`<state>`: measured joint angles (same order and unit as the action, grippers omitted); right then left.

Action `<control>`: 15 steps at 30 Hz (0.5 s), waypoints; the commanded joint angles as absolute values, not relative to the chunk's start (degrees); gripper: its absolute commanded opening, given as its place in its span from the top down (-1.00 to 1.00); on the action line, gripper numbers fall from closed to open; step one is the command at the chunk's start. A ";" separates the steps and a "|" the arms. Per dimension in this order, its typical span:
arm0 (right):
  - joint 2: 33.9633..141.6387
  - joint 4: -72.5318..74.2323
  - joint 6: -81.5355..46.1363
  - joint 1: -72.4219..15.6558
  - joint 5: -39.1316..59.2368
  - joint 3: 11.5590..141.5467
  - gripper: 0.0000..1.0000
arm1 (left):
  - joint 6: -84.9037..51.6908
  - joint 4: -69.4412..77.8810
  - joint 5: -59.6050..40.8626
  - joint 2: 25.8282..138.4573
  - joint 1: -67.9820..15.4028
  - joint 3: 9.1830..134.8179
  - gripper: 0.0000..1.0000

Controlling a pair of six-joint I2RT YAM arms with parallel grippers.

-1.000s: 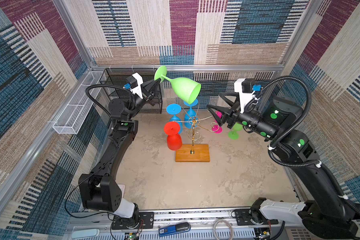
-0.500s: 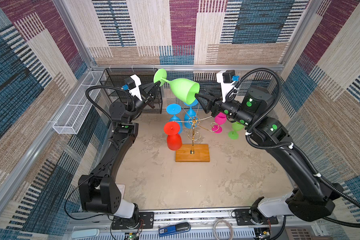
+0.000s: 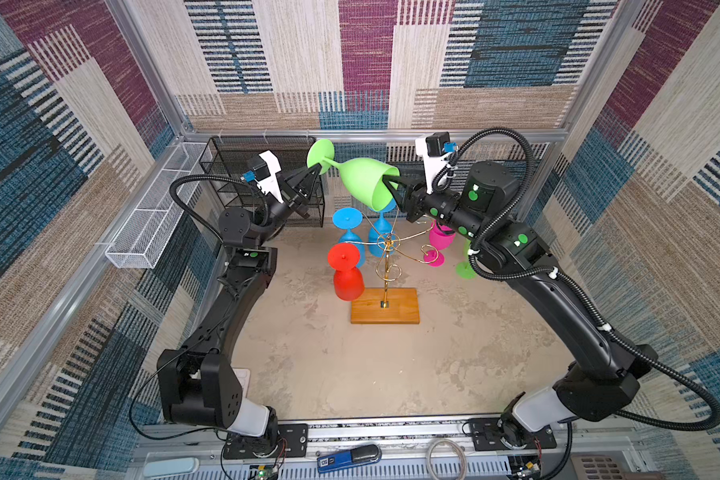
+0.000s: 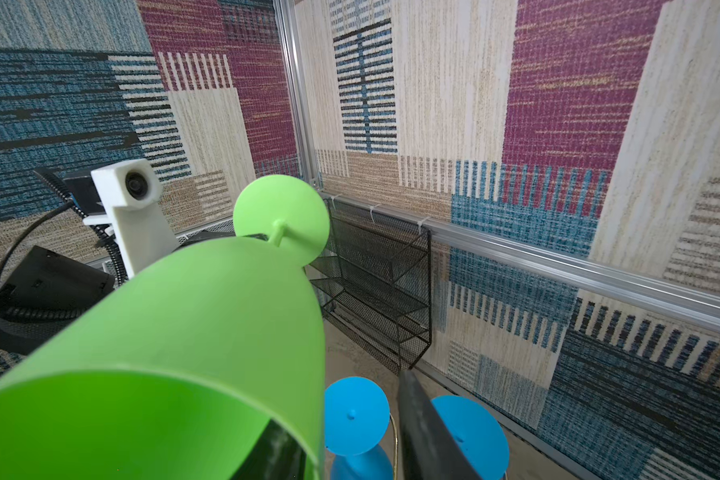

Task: Take the wine glass off the wine glass rack

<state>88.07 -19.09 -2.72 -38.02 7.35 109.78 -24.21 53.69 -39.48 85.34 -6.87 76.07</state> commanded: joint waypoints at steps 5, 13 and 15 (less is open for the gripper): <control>89.79 -18.49 -3.80 -38.04 11.03 112.16 0.76 | -27.42 56.18 -41.62 85.97 -6.81 76.69 1.00; 88.69 -18.55 -4.72 -38.07 9.76 111.95 1.00 | -26.77 55.72 -40.75 86.00 -6.80 76.38 0.85; 88.43 -18.88 -4.90 -38.05 9.15 111.99 1.00 | -26.63 55.70 -40.33 85.95 -6.79 76.15 0.81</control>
<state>89.19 -19.99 -4.03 -37.95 9.69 111.59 -25.67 53.89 -40.64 86.21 -6.79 76.09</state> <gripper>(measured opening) 0.060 0.084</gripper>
